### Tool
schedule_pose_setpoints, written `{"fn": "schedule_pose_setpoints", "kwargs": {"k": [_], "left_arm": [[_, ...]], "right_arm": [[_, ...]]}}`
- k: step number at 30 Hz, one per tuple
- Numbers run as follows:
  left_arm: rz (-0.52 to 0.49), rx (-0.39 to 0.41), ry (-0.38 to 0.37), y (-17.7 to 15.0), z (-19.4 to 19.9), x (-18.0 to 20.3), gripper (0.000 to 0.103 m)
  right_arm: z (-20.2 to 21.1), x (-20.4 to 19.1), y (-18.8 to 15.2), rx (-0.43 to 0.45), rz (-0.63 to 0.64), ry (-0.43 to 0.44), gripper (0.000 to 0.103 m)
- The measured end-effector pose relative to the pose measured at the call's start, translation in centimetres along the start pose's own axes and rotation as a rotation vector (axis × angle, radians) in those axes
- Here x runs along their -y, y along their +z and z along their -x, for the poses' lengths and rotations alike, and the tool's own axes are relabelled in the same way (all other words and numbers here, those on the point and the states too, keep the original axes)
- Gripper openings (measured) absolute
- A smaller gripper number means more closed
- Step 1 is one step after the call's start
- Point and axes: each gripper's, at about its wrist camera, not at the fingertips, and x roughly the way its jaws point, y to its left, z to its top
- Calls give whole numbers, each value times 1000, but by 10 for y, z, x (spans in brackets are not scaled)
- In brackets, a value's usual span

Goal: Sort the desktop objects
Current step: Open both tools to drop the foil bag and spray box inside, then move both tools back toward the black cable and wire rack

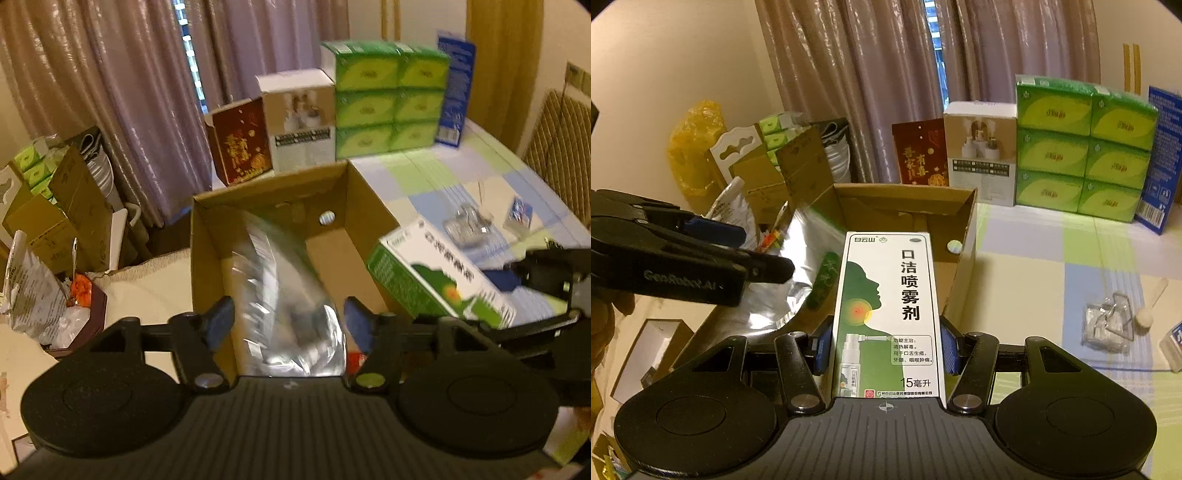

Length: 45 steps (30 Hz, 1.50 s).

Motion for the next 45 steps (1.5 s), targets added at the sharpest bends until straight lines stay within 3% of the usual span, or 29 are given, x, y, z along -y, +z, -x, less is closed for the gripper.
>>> {"fn": "schedule_pose_setpoints", "kwargs": {"k": [4,7,16,22,30,38,45], "left_arm": [[16,10,11,-4,3,-5,61],[39,10,18,-10,7,-12,61],[68,5,29,-30,24,-14,61],[102,20,22,-39,44,0,69],[172,80,-15,-49,82,33,85],[137,148,-57,-51,118,91,101],[119,194,-85,-46,134,146,102]], "right_arm": [[-6,0,1,15,-25,41,54],[-6,1,4,23,-46,70,71],[19,14,-8,31,-57,31,74],[48,26,-24,21,-70,20,83],[100,42,-52,37,-54,-26,93],[155,85,-83,53,-109,-103,101],[198,127,-104,62,-163,-164,101]]}}
